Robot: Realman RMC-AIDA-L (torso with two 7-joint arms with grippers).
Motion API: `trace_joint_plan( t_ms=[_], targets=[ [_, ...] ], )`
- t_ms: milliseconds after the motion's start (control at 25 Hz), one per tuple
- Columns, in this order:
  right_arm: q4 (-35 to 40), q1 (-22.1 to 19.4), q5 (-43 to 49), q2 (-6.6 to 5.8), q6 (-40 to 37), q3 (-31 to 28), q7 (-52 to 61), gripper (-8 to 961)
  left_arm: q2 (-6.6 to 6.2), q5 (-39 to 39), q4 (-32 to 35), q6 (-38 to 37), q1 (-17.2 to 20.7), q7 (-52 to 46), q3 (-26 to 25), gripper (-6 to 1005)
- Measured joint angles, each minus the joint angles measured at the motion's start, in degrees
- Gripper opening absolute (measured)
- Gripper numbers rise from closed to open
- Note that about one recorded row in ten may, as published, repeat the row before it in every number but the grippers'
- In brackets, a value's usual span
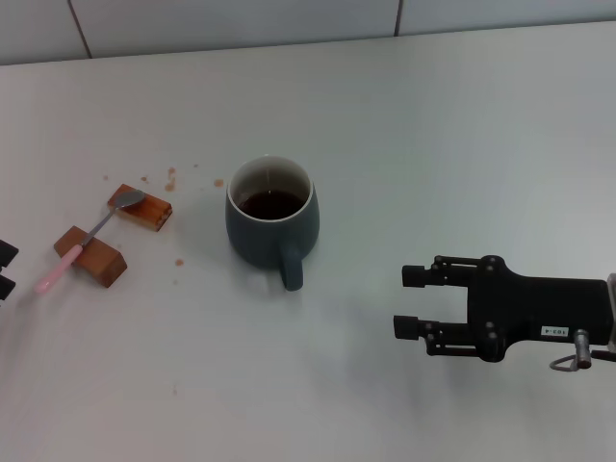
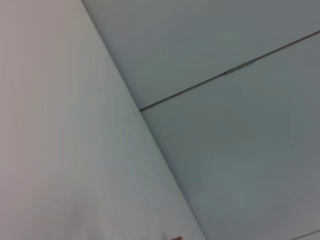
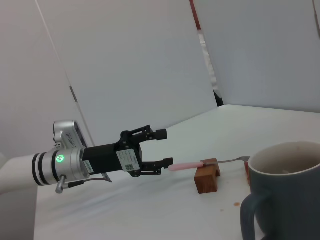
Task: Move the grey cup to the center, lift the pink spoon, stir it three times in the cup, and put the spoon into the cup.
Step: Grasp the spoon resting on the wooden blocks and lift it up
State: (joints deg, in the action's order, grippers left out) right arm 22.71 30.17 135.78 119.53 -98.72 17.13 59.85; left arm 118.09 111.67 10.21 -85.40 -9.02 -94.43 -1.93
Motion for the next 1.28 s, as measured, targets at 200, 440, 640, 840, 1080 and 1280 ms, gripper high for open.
trace_joint_plan(
  t_ms=[200, 440, 640, 840, 1080, 1280],
  targets=[
    [0.19, -0.19, 0.00, 0.00, -0.04, 0.00, 0.00, 704, -0.01, 0.13, -0.92, 1.04, -0.14, -0.03, 0.74, 857],
    [0.06, -0.20, 0.09, 0.00, -0.11, 0.00, -0.01, 704, 0.01, 0.13, -2.00, 2.28, -0.27, -0.06, 1.36, 857],
    [0.10, -0.27, 0.12, 0.00, -0.14, 0.00, -0.02, 704, 0.03, 0.13, -2.12, 2.45, -0.30, -0.13, 1.41, 857],
    [0.06, -0.24, 0.18, 0.00, -0.17, 0.00, -0.02, 704, 0.03, 0.11, -2.85, 2.64, -0.41, -0.14, 1.84, 856],
    [-0.01, -0.21, 0.19, 0.00, -0.22, 0.00, -0.02, 704, 0.11, 0.11, -3.15, 2.86, -0.93, -0.18, 2.79, 856],
    [-0.04, -0.23, 0.18, 0.00, -0.26, 0.00, -0.10, 703, 0.12, 0.12, -3.47, 3.15, -1.17, -0.23, 2.89, 856]
  ],
)
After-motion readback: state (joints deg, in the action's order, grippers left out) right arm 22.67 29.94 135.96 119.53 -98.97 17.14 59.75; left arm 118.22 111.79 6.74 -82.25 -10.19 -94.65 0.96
